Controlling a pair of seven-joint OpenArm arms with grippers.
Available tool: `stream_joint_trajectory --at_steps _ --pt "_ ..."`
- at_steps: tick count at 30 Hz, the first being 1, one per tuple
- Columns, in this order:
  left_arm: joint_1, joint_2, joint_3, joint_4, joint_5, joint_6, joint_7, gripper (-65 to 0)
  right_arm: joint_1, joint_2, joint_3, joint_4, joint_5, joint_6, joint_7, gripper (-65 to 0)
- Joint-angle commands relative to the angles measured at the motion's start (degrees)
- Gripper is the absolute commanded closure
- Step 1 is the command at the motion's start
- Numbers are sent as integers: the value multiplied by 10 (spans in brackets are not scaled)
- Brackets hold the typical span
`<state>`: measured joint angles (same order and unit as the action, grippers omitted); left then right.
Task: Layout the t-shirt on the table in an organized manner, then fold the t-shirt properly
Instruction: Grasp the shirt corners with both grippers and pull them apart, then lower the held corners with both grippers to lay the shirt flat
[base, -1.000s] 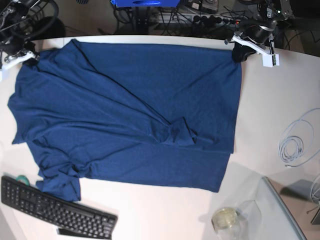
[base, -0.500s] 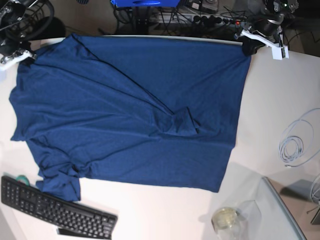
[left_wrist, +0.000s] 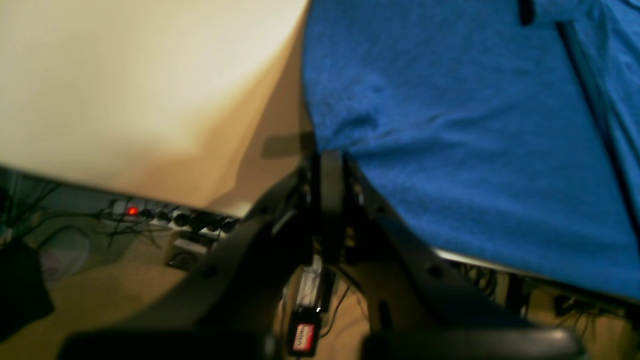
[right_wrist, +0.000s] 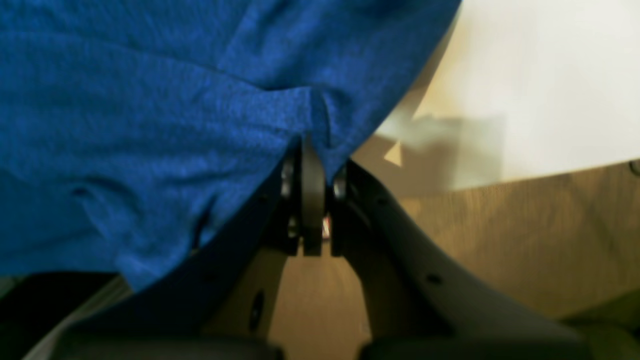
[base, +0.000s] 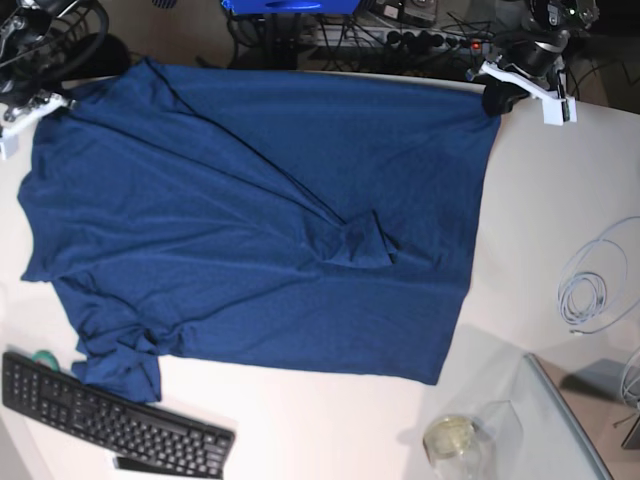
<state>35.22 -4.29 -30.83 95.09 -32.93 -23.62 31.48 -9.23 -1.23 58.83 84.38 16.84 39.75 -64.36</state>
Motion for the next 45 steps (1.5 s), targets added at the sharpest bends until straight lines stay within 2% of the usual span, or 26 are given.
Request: stream_joint_trajectory --at_steps 1,7,13,24,28,32,37,41,45 --pt "0 -4 -6 19 -7 -3 5 0 8 8 -1 12 4 3 1 -2" --pt "-20 -3 -4 51 -5 -3 55 0 23 8 -1 12 4 3 -9 -2" --pt "-41 -3 -5 51 -5 -3 79 0 42 9 -2 24 4 3 -48 -2" --pt "-71 -3 -3 49 -6 -2 79 0 64 9 -66 45 5 -83 -49 -2" --pt "-92 -3 -9 47 -6 -2 117 0 74 9 -67 45 5 -103 -49 -2" --pt "-117 -3 -9 47 -5 -2 131 0 88 9 -70 43 4 -130 -52 -2" --pt "-157 -3 -9 29 -4 0 158 0 102 22 -118 36 4 -154 -58 -2" --pt "-180 -3 -7 0 -4 41 159 0 129 28 -122 1 4 -186 -56 -2" --pt "-198 -3 -5 -20 -5 42 159 0 149 44 -122 -36 4 -191 -54 -2"
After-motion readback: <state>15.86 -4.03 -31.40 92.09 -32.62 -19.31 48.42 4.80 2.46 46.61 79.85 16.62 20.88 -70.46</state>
